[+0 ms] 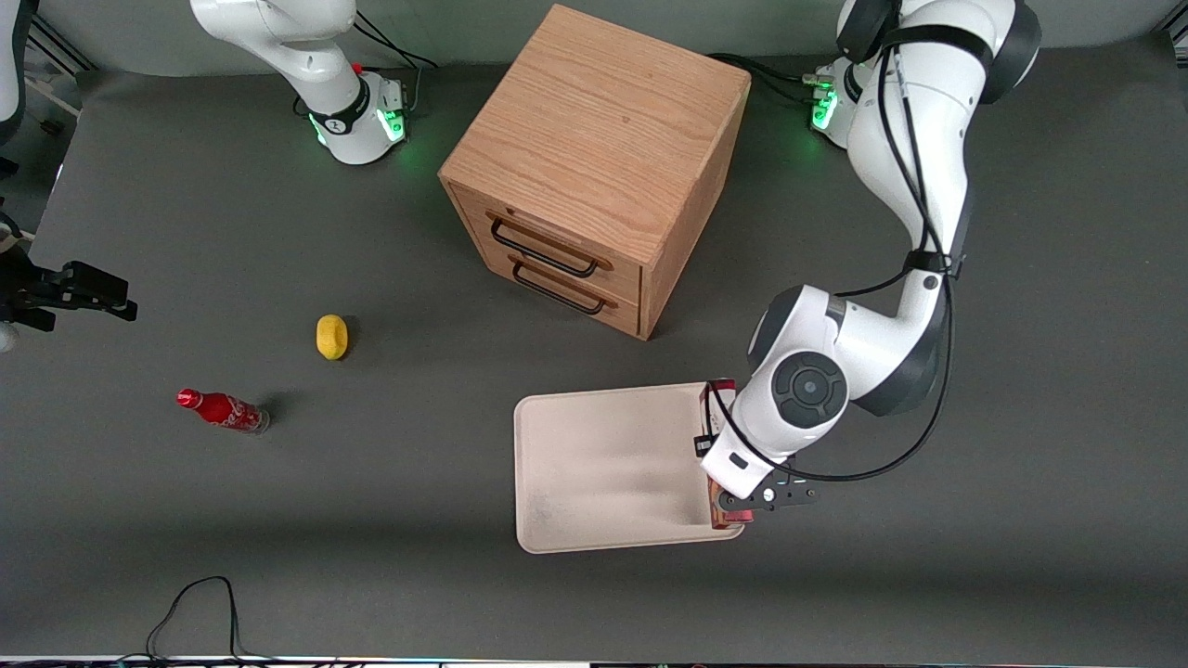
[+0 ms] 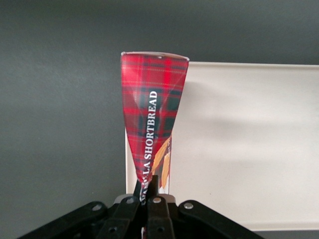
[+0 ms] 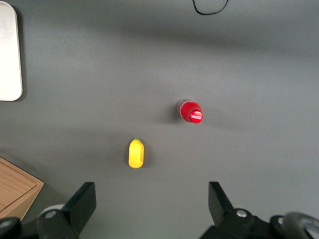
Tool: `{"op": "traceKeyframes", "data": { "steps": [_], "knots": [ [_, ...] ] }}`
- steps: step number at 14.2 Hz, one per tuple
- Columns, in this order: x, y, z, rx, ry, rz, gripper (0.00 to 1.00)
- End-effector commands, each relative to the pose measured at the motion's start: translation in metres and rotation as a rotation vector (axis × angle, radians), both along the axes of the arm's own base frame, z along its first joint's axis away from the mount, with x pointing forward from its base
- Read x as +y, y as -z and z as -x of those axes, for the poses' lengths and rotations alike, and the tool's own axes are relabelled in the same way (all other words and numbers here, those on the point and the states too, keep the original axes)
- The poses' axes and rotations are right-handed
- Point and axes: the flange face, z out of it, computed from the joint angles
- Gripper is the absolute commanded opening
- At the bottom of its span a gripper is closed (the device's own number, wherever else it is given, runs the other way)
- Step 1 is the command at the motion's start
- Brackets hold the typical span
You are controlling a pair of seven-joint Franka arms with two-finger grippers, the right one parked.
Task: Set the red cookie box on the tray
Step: 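Lower the box onto the tray and open the left gripper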
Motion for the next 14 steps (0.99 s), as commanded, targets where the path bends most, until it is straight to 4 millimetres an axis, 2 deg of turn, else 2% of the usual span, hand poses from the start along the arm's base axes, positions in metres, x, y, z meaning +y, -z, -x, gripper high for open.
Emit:
{"op": "traceKeyframes", "data": {
  "steps": [1, 4, 9, 11, 12, 14],
  "knots": [
    [-0.004, 0.012, 0.000, -0.017, -0.030, -0.022, 0.00],
    [-0.006, 0.033, 0.002, -0.027, -0.050, -0.020, 0.00],
    [-0.011, 0.045, 0.005, -0.041, -0.053, -0.021, 0.02],
    [-0.009, 0.046, 0.005, -0.044, -0.039, -0.031, 0.92],
    [-0.009, 0.044, 0.004, -0.062, -0.023, -0.057, 1.00],
    [-0.008, 0.040, 0.004, -0.070, -0.022, -0.072, 1.00]
  ]
}}
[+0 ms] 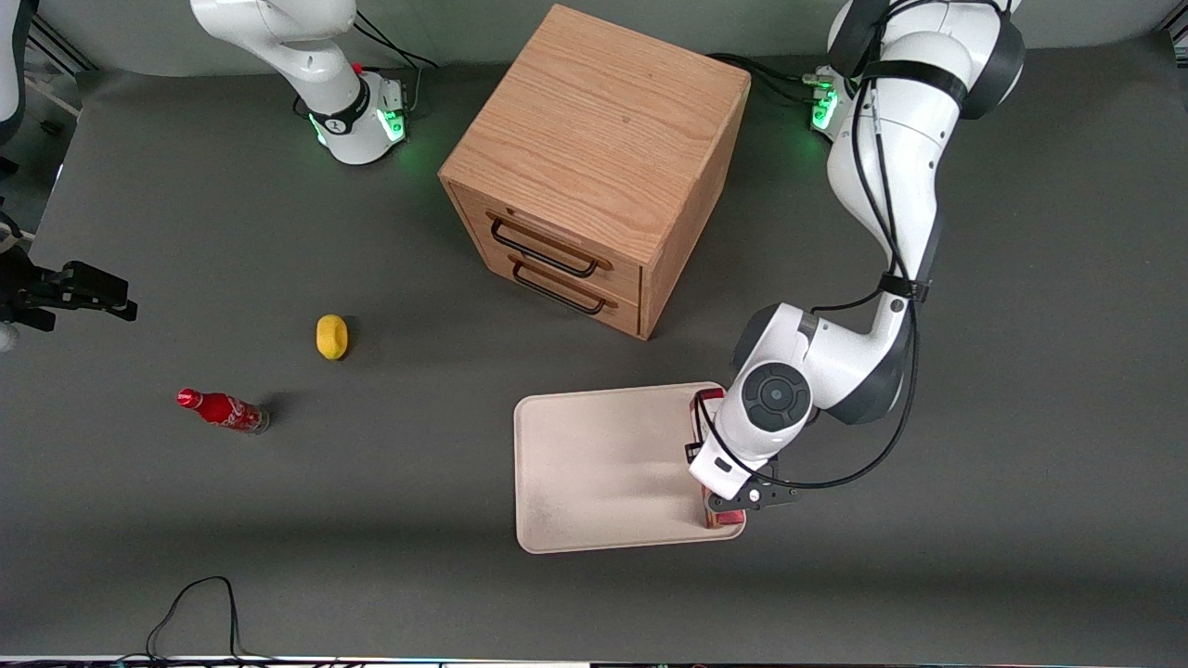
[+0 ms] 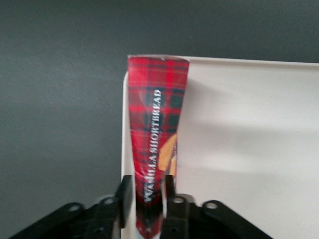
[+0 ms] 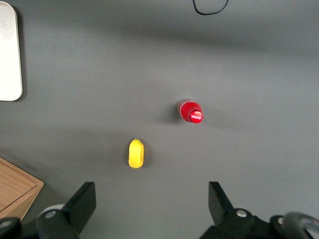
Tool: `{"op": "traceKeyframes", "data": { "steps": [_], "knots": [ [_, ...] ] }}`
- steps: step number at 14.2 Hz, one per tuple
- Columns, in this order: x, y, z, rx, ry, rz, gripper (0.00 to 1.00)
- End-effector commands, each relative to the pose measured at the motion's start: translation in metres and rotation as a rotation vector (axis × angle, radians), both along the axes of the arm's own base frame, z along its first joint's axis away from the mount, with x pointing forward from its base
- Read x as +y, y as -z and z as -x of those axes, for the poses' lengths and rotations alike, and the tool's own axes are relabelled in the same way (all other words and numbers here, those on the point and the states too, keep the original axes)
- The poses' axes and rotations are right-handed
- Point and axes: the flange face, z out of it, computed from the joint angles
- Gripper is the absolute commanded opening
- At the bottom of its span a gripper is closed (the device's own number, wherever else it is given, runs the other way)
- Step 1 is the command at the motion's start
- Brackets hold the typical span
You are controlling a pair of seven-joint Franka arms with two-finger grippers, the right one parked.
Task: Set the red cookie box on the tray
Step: 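Lower the box onto the tray and open the left gripper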
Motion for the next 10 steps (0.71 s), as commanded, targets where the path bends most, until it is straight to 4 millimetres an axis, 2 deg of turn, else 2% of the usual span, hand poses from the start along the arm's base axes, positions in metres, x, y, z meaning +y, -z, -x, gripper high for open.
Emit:
{"op": "traceKeyframes", "data": {
  "steps": [1, 2, 4, 6, 8, 10],
  "knots": [
    [-0.002, -0.018, 0.002, -0.024, -0.007, -0.024, 1.00],
    [0.000, -0.028, 0.004, -0.013, -0.011, -0.030, 1.00],
    [0.002, -0.082, 0.015, 0.026, -0.018, -0.044, 1.00],
    [0.001, -0.154, 0.034, 0.031, -0.012, -0.046, 1.00],
    [0.008, -0.217, 0.056, 0.033, -0.010, -0.044, 1.00],
    [0.016, -0.268, 0.076, 0.037, -0.010, -0.020, 1.00]
  ]
}}
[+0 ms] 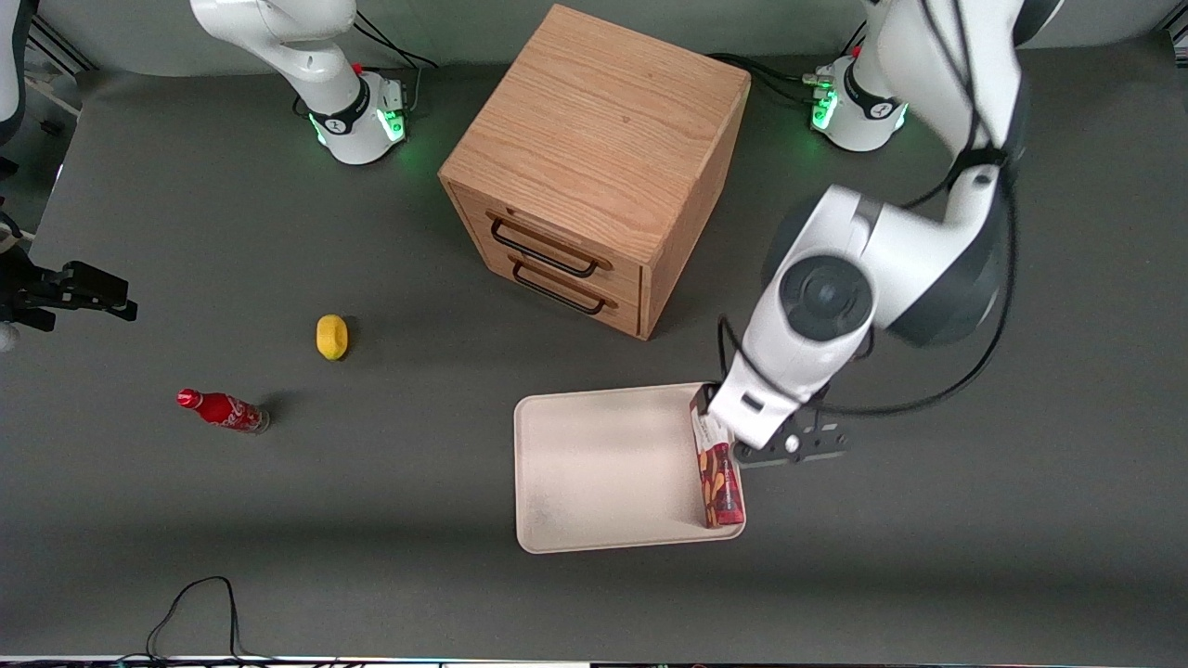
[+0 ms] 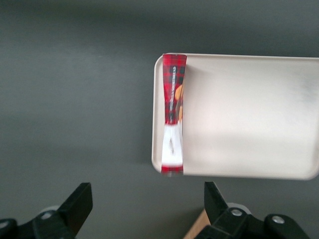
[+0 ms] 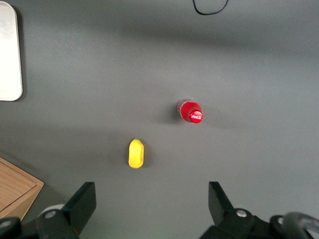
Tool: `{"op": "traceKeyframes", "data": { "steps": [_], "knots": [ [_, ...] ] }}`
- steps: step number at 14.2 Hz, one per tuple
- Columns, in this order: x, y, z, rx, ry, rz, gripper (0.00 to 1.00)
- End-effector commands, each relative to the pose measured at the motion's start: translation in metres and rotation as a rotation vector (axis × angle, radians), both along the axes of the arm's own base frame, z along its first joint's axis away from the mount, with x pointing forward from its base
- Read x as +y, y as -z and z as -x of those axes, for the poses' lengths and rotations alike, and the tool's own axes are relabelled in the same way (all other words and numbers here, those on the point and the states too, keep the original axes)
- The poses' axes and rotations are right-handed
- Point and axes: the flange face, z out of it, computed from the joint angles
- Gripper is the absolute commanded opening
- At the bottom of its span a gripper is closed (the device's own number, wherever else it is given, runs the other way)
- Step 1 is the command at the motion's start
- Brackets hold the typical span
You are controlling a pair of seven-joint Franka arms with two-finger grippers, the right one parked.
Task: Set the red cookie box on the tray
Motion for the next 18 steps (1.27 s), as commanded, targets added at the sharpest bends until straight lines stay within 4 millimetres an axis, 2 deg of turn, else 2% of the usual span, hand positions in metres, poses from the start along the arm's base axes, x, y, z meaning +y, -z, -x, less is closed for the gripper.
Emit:
{"op": "traceKeyframes", "data": {
  "steps": [1, 3, 4, 5, 7, 10, 13, 15, 18],
  "knots": [
    [0.011, -0.059, 0.032, 0.003, -0.015, 0.010, 1.00],
    [0.026, -0.085, 0.042, 0.007, -0.022, 0.010, 1.00],
    [0.035, -0.084, 0.044, 0.033, -0.009, -0.003, 1.00],
    [0.057, -0.084, 0.042, 0.055, 0.008, -0.014, 1.00],
    [0.109, -0.083, 0.040, 0.074, 0.031, -0.020, 1.00],
    [0.201, -0.081, 0.048, 0.079, 0.104, -0.018, 1.00],
    [0.273, -0.076, 0.055, 0.081, 0.150, 0.016, 1.00],
    [0.299, -0.076, 0.059, 0.076, 0.145, 0.032, 1.00],
    [0.306, -0.073, 0.063, 0.052, 0.133, 0.032, 1.00]
  ]
}}
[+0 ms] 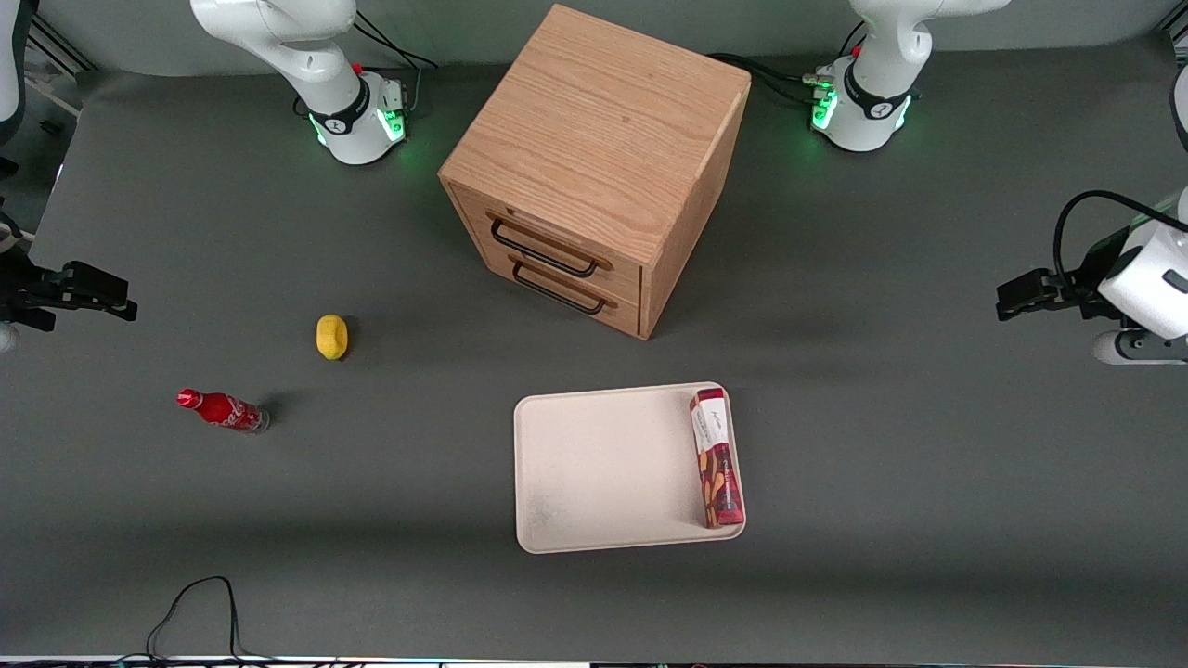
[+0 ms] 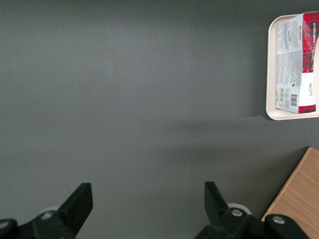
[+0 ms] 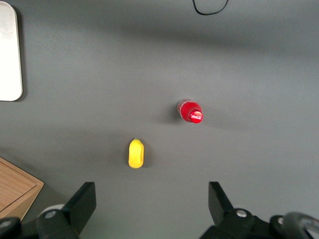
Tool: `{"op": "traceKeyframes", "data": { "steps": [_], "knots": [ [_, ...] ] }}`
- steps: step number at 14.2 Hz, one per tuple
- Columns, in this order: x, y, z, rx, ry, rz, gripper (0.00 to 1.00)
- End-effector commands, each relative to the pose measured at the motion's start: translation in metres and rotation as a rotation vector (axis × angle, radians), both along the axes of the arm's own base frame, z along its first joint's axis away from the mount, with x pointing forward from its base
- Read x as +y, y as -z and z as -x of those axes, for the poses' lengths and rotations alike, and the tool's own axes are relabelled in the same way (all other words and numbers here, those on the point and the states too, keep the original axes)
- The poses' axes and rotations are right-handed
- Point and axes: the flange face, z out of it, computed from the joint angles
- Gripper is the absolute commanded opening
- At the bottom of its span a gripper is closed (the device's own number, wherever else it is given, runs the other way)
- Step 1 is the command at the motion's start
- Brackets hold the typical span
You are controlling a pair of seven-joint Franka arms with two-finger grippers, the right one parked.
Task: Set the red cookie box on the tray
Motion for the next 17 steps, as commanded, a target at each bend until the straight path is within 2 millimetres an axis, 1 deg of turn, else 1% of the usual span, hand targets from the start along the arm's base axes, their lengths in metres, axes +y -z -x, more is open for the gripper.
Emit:
{"op": "traceKeyframes", "data": {
  "steps": [1, 2, 3, 4, 5, 7, 10, 15, 17],
  "knots": [
    [-0.002, 0.000, 0.012, -0.035, 0.010, 0.011, 1.00],
    [-0.001, -0.002, 0.014, -0.047, 0.005, 0.013, 1.00],
    [0.005, -0.005, 0.014, -0.064, -0.007, 0.011, 1.00],
    [0.002, -0.010, 0.016, -0.073, -0.004, 0.010, 1.00],
    [0.005, -0.013, 0.019, -0.079, -0.013, 0.010, 1.00],
    [0.005, -0.020, 0.023, -0.085, -0.020, 0.009, 1.00],
    [0.003, -0.025, 0.028, -0.059, -0.015, 0.008, 1.00],
    [0.001, -0.024, 0.032, -0.026, -0.011, 0.009, 1.00],
    [0.004, -0.024, 0.036, -0.003, -0.003, 0.009, 1.00]
  ]
}}
